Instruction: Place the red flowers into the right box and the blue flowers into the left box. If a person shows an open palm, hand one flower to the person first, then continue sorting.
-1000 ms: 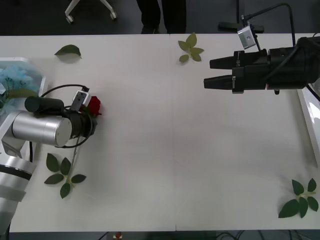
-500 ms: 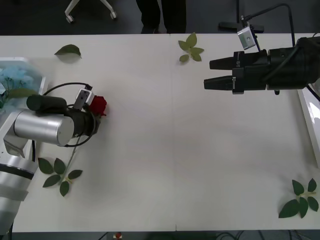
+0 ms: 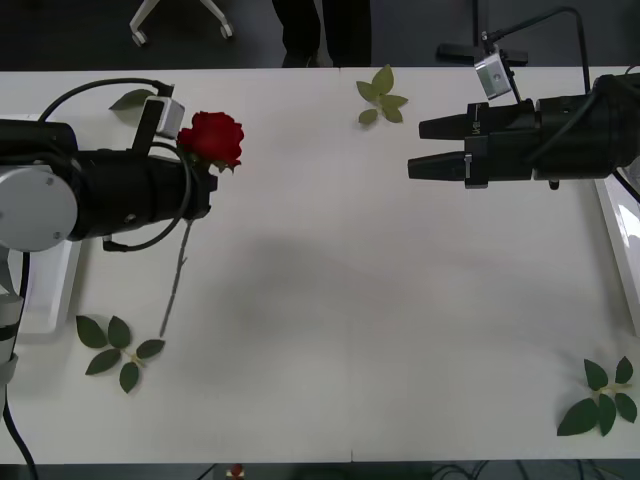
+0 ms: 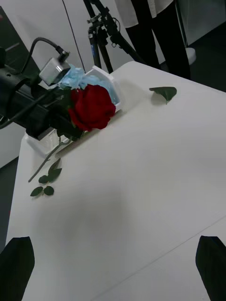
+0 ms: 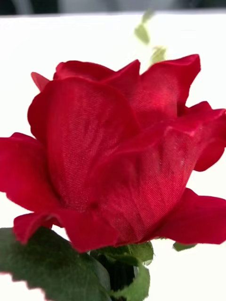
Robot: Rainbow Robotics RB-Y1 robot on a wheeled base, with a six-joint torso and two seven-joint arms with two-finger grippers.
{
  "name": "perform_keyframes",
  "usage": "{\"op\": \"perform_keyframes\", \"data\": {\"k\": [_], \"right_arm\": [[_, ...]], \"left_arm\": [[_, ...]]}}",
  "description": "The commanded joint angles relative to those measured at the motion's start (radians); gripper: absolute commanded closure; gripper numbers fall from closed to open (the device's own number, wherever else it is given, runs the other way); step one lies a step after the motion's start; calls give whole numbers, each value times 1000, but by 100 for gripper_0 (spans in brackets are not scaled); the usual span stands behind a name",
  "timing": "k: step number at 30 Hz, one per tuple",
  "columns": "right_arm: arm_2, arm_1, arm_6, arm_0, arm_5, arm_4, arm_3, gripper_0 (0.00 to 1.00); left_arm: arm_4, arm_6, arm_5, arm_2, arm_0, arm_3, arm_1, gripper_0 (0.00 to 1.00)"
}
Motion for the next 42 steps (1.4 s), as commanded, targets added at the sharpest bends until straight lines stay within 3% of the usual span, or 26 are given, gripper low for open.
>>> {"op": "perform_keyframes", "data": {"k": [1, 10, 19, 26, 32, 42], "right_arm": [[0, -3, -1, -20, 9, -3, -18, 0], [-2, -3, -58, -20, 46, -6, -4, 0], [0, -3, -107, -17, 135, -58, 83, 0], [2, -1, -170, 6, 201, -86, 105, 0], [57, 0, -230, 29, 207, -150, 99, 0], [95, 40, -296, 44, 202, -210, 99, 0]], "left_arm": [[151, 19, -85, 27, -49, -30, 26, 100], [378, 28, -292, -26, -112, -28, 37, 100], [443, 54, -479, -147, -169, -10, 4, 100], [429, 62, -519, -197, -192, 19, -57, 100], [410, 58, -637, -271, -221, 90, -118, 100], [354, 73, -642, -288, -250, 127, -175, 100]]}}
